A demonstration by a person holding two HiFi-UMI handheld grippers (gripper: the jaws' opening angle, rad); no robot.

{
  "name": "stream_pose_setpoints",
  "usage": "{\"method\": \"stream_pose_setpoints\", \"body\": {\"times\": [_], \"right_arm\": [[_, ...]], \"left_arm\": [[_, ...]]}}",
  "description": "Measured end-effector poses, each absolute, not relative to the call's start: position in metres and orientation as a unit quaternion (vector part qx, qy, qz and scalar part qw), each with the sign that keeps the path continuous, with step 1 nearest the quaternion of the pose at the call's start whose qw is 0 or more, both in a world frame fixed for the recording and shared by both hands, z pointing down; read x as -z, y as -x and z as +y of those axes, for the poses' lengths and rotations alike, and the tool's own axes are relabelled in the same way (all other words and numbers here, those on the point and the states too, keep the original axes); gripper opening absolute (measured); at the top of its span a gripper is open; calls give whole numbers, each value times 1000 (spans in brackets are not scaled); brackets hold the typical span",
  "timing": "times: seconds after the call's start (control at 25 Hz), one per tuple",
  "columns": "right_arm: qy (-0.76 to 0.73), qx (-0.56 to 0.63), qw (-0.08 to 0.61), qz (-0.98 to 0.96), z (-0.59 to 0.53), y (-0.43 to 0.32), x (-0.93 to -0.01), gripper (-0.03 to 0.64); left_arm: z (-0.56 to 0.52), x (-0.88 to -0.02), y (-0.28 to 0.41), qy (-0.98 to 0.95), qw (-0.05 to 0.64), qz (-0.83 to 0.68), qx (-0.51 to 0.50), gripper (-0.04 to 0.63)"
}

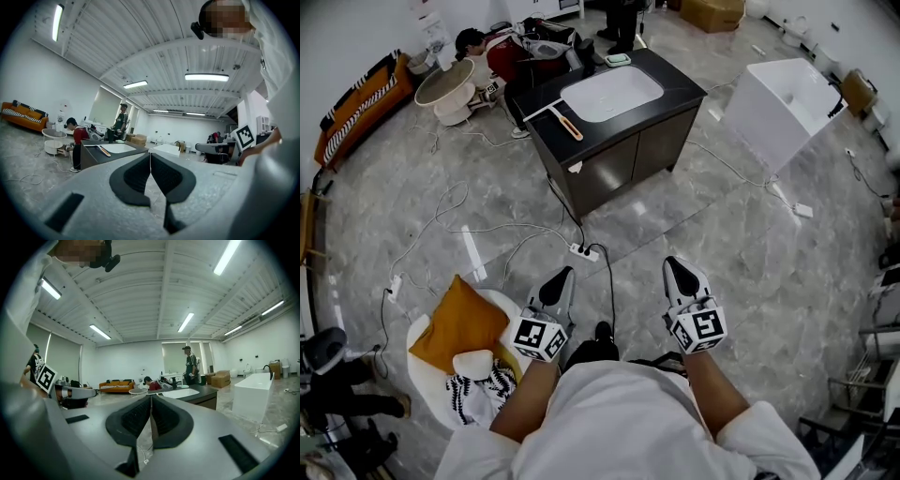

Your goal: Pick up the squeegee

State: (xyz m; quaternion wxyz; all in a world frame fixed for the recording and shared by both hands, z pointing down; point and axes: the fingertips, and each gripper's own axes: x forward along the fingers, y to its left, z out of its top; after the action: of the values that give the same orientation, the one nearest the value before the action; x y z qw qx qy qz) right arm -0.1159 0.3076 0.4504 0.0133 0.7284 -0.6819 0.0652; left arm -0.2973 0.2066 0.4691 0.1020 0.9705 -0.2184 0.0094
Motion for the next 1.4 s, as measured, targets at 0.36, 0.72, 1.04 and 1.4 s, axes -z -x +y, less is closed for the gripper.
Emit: {"method": "stream_pose_setpoints", "body": {"times": [0.36,0.72,1.04,1.4], "right_arm": [[-748,-59,15,-661,258,59,-444,17],[-741,-65,14,-669,198,-16,-459,17],[-713,-65,6,-698,125,-114,-457,17],[-666,-71,-2,-742,65,-185,-448,17]], "left_arm": [[134,-467,259,-969,107,-222,0,17],[68,-484,196,-962,117,-247,-10,17],[13,-480,109,-953,112,-281,-27,17],[-40,-476,49,-928,129,-344,-65,17]]}}
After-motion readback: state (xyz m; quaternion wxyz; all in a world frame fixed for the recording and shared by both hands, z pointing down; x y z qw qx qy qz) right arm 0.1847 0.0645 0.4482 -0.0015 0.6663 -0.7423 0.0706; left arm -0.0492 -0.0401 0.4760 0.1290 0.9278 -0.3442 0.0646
